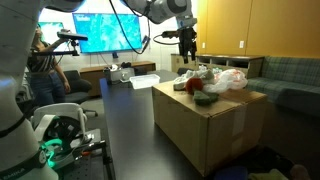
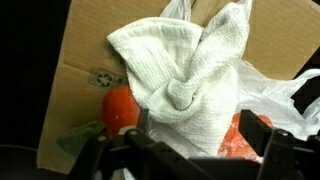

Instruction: Put all the objects from the box on the table, and then put all the objects that were on the table on the box

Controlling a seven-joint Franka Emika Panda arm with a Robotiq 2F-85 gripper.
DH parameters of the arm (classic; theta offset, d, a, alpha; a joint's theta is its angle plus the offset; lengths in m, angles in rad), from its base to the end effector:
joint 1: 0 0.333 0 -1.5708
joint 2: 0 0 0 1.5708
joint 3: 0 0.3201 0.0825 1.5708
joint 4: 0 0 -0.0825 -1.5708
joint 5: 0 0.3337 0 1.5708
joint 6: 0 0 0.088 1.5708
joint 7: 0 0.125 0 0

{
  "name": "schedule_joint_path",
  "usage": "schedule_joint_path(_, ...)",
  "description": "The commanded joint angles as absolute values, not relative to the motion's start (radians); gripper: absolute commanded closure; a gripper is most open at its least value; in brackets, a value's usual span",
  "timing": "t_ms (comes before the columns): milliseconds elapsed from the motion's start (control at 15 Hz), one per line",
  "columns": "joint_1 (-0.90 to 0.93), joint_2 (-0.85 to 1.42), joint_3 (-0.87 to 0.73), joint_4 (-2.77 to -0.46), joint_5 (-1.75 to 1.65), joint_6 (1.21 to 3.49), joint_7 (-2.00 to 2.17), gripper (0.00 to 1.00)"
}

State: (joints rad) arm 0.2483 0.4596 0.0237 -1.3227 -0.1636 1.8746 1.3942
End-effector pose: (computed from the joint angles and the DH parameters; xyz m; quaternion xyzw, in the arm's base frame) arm 0.6396 0.1594 0.4787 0.8536 -0.5136 0.0856 0.0156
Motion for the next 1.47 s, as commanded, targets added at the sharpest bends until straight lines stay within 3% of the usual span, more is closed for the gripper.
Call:
schedule_joint_path(0, 0.247, 0.32, 0.052, -1.456, -0.159, 1.833, 1.262, 0.0)
schedule_joint_path(867, 0.238, -0.231, 0.188, -2.17, -0.1, 1.791, 0.703, 0.0)
schedule_joint_path(1400, 0.216, -0.61, 0.193, -2.674, -0.042, 1.798, 0.571, 0.0)
